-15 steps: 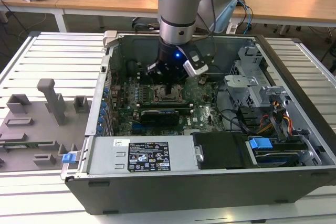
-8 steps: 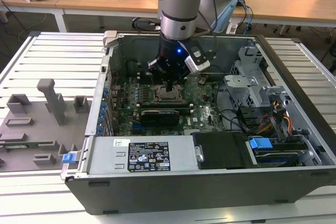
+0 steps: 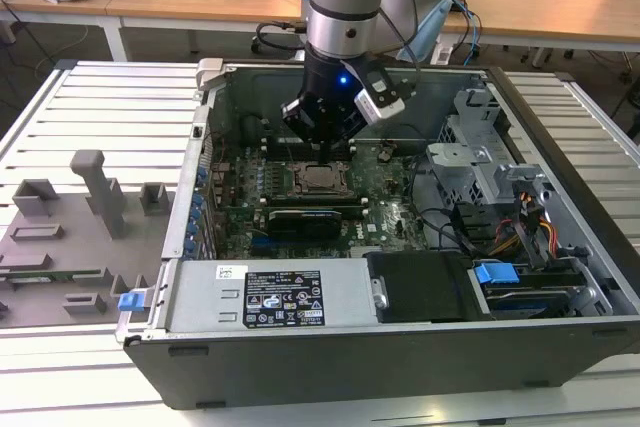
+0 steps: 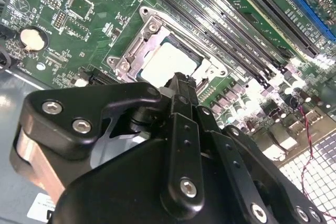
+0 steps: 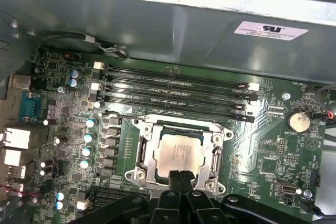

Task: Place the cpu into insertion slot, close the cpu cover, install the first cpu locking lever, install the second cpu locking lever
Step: 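Close the cpu cover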

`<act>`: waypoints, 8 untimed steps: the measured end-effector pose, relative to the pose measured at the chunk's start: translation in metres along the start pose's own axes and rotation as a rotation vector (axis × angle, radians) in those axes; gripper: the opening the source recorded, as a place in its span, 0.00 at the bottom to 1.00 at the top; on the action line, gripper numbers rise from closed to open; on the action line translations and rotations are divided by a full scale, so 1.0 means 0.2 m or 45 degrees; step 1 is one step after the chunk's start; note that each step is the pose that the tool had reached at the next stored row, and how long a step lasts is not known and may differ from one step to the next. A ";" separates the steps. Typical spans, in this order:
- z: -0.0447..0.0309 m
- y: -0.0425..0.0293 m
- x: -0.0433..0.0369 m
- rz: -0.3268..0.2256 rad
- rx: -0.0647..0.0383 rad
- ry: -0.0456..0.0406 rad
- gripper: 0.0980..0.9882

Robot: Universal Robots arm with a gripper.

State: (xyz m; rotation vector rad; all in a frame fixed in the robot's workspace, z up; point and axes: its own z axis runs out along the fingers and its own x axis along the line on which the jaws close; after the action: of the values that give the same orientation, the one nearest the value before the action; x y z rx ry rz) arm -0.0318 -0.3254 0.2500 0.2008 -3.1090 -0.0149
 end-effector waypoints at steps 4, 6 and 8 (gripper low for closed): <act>-0.002 0.000 0.000 0.000 0.000 0.000 0.01; -0.003 0.000 0.000 0.000 0.001 0.000 0.01; -0.005 0.000 0.000 0.000 0.001 0.000 0.01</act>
State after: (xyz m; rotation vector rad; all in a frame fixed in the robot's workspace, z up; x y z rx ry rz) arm -0.0318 -0.3255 0.2510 0.2007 -3.1089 -0.0138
